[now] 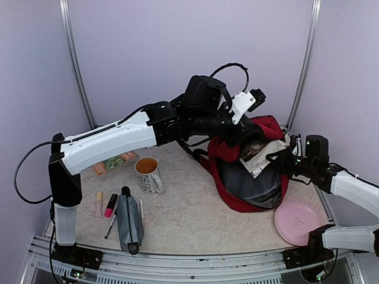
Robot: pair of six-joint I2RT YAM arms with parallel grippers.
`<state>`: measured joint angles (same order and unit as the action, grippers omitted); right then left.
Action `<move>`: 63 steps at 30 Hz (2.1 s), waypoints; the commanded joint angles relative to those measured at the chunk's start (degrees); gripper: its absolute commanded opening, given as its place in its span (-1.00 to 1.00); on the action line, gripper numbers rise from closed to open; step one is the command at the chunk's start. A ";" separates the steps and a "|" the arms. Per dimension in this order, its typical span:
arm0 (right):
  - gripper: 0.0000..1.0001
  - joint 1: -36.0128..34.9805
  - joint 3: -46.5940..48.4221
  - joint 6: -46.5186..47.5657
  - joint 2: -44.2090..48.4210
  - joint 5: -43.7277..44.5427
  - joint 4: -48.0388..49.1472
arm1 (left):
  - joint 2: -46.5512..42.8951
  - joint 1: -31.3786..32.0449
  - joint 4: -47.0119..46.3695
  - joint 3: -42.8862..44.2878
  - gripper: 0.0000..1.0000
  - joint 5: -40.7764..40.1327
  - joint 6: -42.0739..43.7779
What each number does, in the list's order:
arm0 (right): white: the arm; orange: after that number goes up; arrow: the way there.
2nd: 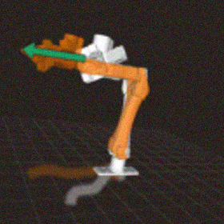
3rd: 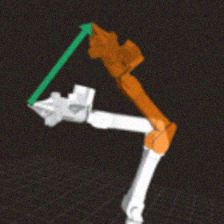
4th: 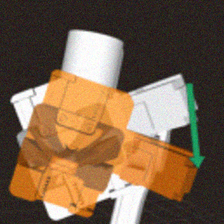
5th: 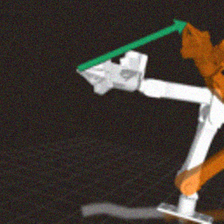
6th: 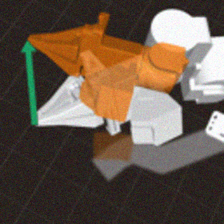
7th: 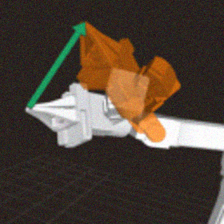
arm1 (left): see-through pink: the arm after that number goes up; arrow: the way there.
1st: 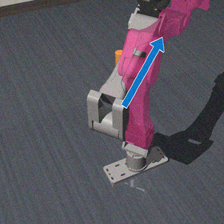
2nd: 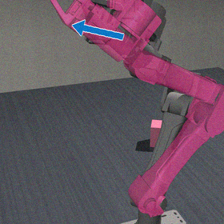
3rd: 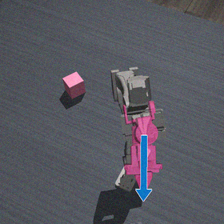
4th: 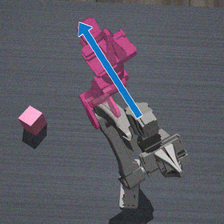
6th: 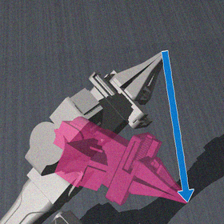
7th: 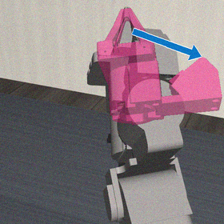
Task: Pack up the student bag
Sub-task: Place the book in the largest pocket of the bag, then pass from the left arm to the right
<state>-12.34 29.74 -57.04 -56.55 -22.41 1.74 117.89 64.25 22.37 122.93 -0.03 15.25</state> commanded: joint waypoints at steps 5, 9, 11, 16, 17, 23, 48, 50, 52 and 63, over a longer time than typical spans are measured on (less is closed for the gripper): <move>-1.00 0.45 2.70 -3.95 -7.83 2.04 18.62 | 2.14 1.84 -6.98 5.22 -1.00 10.86 -3.67; -1.00 -0.85 -4.18 -8.47 -9.47 7.03 26.71 | 5.03 2.10 -6.01 11.09 -1.00 15.51 -5.05; -0.95 -0.85 -3.80 -7.55 -12.65 8.35 27.68 | 4.77 2.04 -5.87 11.37 -1.00 16.69 -4.84; -0.12 -1.03 2.14 0.56 -18.29 4.46 17.55 | 2.88 -1.83 -6.41 6.41 -1.00 13.66 -5.57; 0.02 -1.23 2.88 2.91 -17.30 5.50 13.60 | 2.68 -2.98 -6.59 5.22 -1.00 13.43 -6.29; 0.80 -2.95 5.78 14.32 -3.34 6.01 -5.67 | 3.36 -7.24 -8.11 0.51 -1.00 13.37 -9.06; 1.00 -12.53 24.93 57.79 -6.48 4.87 -8.60 | -0.41 -6.77 -7.32 -3.39 -1.00 15.31 -3.81; 0.92 -12.53 26.40 59.48 -9.61 1.59 -8.78 | -1.03 -6.85 -7.52 -4.19 -1.00 15.81 -3.46; 0.28 -12.53 28.20 58.99 -13.17 1.77 -10.16 | -1.36 -7.05 -6.93 -4.39 -1.00 16.24 -3.02; -1.00 -10.34 27.61 52.41 -14.72 12.98 -10.94 | -15.67 -16.05 -2.70 -14.30 0.98 15.04 -10.61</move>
<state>-23.92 57.41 -2.20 -71.57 -12.78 -10.39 113.36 53.25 21.45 114.56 17.82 8.49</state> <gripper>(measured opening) 0.027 0.946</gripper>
